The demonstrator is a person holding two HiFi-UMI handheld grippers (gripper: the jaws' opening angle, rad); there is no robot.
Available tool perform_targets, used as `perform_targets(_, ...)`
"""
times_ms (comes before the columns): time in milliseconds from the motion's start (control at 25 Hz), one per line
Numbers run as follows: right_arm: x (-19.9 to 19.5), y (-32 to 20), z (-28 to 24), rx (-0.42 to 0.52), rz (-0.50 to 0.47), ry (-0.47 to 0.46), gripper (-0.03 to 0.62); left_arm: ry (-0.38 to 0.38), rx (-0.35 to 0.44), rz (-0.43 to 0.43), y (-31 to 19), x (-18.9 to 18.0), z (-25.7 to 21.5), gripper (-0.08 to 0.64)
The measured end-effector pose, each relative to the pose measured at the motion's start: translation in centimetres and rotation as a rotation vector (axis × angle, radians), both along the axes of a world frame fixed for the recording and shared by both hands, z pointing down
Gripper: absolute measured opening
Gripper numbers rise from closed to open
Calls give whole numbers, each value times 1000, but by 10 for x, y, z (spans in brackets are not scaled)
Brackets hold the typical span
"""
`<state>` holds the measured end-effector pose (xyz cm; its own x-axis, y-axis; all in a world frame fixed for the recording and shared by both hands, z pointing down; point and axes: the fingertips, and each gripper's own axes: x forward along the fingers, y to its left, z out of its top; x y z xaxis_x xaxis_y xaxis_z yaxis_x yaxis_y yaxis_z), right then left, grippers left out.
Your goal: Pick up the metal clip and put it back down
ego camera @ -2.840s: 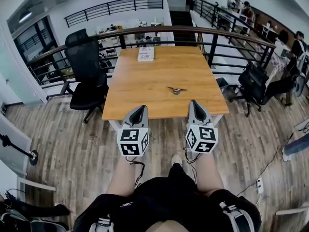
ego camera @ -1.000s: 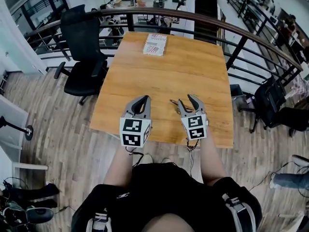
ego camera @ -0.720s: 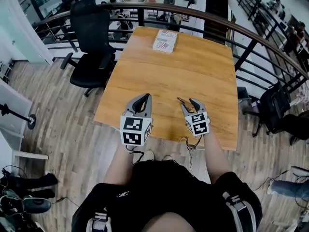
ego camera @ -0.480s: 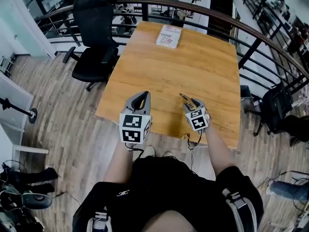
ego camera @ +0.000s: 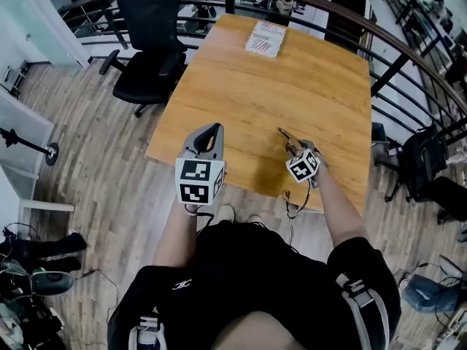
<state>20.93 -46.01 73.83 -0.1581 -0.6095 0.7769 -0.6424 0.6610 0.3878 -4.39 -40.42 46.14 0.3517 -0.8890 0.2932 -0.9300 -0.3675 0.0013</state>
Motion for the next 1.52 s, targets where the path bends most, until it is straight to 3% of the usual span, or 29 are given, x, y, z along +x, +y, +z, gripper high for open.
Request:
perform_targets(200,11,-6,12,-52,-2,71,195,-3,-3,-12,3,-2,-2,15)
perform_targets(320,15,-14,19,-40,-5,108,131,-11,-4,-12,3,-1,-2,14)
perform_targets(360,17,-17,19,-16,-10,133,76,-12,-4,-9,3,-1,-2,15)
perform_targets(480,17,-26,3,55,5,142,42,-8,-1,-4,3,-1,-4,15)
perform_targets(800,-1,-29,-55,164,96,-82,25,2,14,16,0,8,-11,15)
perform_targets(1120,-30,-29,-156,320,130,-381,23,42,47,27,-13,19,-16,15)
perform_targets(1280,-25,-26,-210,361,268,-613,23,54,57,39,-21,27,-21,14)
perform_targets(1520,-15,-13,-282,519,375,-795,23,74,79,50,-37,35,-29,15)
